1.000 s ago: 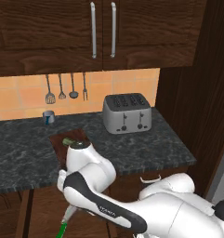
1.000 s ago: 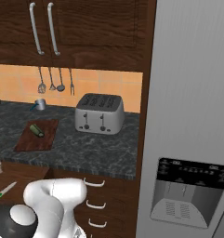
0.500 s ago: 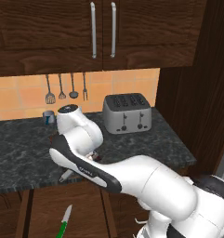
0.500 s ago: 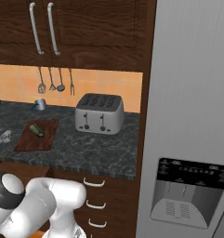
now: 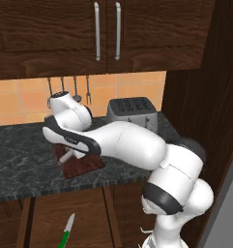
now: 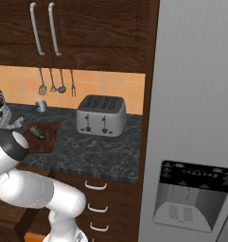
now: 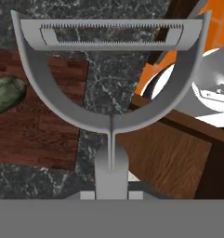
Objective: Place the appropriate cutting tool for cutting the cucumber skin on the cutting board.
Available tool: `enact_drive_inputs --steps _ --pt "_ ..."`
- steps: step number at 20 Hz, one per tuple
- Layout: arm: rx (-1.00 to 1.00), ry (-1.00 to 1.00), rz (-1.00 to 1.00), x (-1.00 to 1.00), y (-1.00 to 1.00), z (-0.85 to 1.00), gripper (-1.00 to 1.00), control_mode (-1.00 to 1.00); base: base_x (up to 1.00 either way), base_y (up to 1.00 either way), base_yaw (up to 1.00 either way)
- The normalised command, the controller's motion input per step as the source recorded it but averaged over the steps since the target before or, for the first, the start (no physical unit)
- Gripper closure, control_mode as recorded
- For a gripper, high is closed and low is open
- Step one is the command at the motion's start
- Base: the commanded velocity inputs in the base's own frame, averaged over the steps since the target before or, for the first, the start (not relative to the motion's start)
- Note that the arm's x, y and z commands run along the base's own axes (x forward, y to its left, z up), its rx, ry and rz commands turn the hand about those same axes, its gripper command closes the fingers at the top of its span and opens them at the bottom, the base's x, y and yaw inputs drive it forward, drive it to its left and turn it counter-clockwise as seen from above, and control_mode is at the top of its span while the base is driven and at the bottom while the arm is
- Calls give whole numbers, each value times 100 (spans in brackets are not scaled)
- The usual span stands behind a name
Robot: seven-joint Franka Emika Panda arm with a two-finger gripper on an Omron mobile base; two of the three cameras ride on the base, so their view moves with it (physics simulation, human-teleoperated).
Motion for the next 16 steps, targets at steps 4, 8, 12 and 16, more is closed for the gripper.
enact_drive_inputs --steps 4,8,12,16 --pt "0 0 -4 86 0 -47 100 -100 0 0 0" --pt "0 -5 -4 54 0 -60 100 -100 0 0 0" --pt "-1 -17 -2 25 0 -66 100 -100 0 0 0" --pt "0 -15 -2 29 0 -59 100 -100 0 0 0"
